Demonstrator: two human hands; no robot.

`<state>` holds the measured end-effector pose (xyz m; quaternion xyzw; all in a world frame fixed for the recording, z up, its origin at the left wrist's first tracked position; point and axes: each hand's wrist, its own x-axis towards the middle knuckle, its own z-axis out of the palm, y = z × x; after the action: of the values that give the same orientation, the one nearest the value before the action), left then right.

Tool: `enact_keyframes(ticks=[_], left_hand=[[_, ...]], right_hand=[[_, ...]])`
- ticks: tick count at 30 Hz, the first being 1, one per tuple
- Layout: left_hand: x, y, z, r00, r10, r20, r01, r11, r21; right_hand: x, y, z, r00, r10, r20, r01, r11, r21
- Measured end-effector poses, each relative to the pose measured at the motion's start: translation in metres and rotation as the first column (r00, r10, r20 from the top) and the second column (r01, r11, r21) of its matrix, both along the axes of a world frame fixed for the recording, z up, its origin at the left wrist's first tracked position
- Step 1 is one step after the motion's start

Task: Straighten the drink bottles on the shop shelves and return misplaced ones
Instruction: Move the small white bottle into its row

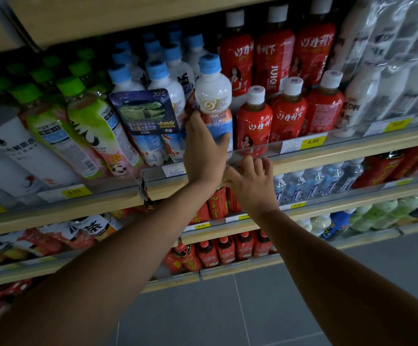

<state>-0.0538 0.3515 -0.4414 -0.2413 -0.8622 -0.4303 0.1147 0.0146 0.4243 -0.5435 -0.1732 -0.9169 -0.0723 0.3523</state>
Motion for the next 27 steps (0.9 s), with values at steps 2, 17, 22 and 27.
enact_keyframes(ticks=[2,17,22,27], left_hand=[[0.002,0.000,-0.005,0.999,0.033,0.010,-0.033,0.999,-0.022],[0.005,0.004,-0.013,0.977,0.213,-0.001,-0.213,0.977,0.034],[0.005,0.001,-0.013,0.982,0.188,-0.001,-0.187,0.981,0.047],[0.006,-0.003,-0.017,0.990,0.136,-0.021,-0.135,0.989,0.060]], right_hand=[[0.000,0.000,0.000,1.000,-0.005,-0.012,0.005,1.000,0.009],[-0.002,0.002,-0.005,0.999,-0.009,-0.041,0.012,0.997,0.073],[-0.002,0.003,-0.006,1.000,0.000,-0.027,0.002,0.997,0.071],[-0.001,0.003,-0.008,1.000,0.013,-0.011,-0.012,0.999,0.045]])
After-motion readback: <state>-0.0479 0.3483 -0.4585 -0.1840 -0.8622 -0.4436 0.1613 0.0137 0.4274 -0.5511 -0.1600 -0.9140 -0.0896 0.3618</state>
